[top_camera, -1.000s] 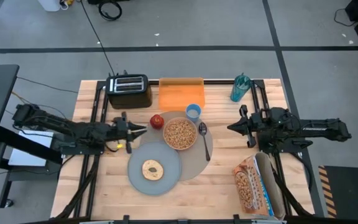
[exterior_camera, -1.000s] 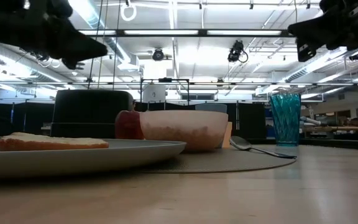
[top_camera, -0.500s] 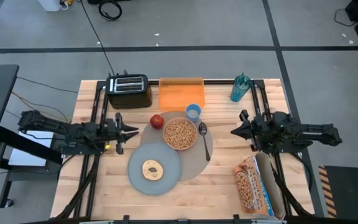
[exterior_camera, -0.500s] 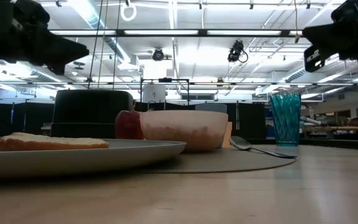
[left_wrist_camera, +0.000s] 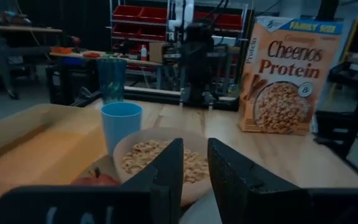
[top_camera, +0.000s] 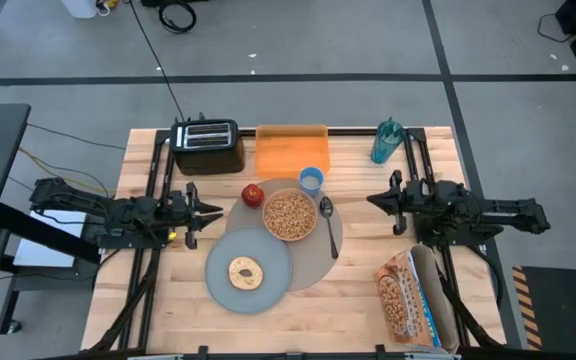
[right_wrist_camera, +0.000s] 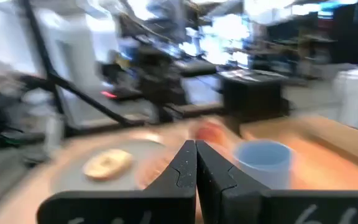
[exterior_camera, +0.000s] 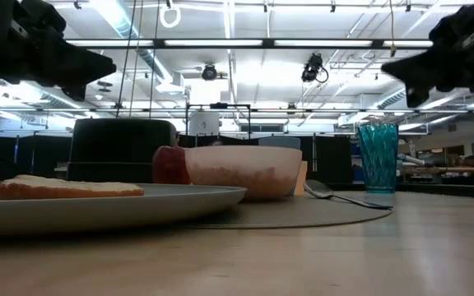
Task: Arrange a breakfast setting
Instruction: Return to Home Position
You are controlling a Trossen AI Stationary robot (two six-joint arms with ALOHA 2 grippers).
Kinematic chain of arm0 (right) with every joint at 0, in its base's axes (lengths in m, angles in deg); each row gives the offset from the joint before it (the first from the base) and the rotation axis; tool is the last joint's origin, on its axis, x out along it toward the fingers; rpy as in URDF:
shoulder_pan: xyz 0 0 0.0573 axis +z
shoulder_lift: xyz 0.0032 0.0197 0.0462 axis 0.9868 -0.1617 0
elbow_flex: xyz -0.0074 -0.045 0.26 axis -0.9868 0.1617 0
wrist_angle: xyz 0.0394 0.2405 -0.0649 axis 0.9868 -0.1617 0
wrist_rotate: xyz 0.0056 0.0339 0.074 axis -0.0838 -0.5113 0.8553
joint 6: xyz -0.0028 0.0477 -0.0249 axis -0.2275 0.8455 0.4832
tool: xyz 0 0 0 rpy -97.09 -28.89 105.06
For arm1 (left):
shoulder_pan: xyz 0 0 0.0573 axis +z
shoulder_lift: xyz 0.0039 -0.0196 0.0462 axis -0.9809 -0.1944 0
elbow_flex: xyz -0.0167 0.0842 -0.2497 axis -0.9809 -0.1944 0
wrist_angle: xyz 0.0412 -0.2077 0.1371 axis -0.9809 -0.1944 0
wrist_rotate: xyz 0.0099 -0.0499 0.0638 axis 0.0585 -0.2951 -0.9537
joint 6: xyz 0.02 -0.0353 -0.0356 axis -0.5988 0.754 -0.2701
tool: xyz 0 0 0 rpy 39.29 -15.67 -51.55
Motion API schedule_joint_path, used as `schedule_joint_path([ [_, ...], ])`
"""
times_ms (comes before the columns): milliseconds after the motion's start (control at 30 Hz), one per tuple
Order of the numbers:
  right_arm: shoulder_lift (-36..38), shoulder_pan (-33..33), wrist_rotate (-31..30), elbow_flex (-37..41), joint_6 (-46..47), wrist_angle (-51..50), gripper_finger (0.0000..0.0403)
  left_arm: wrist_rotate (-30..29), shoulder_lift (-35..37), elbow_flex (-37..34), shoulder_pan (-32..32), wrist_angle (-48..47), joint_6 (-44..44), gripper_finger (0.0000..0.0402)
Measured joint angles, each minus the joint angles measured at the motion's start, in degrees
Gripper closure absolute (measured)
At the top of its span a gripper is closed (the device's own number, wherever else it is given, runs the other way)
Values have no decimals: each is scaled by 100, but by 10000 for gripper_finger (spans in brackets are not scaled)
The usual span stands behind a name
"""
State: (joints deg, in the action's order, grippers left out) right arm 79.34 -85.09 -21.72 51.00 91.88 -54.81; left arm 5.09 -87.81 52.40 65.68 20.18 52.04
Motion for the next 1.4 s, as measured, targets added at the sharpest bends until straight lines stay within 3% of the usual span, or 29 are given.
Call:
schedule_joint_path([
  [200,2,463,-365,0,-458,-246,398,26,-5,0,-4,-144,196,322],
  [633,-231,513,-406,0,-417,-337,386,103,-7,0,-8,-522,140,323],
  [867,-230,513,-396,0,-430,-332,382,201,-7,0,-100,-391,-281,373],
  [967,-230,515,-393,0,-430,-331,381,537,67,8,-88,-415,-578,394],
  [1200,-230,515,-393,0,-430,-328,381,1613,899,269,257,-1572,-656,393],
  [1400,-230,514,-393,0,-430,-326,380,2429,1664,89,620,-1587,-441,394],
])
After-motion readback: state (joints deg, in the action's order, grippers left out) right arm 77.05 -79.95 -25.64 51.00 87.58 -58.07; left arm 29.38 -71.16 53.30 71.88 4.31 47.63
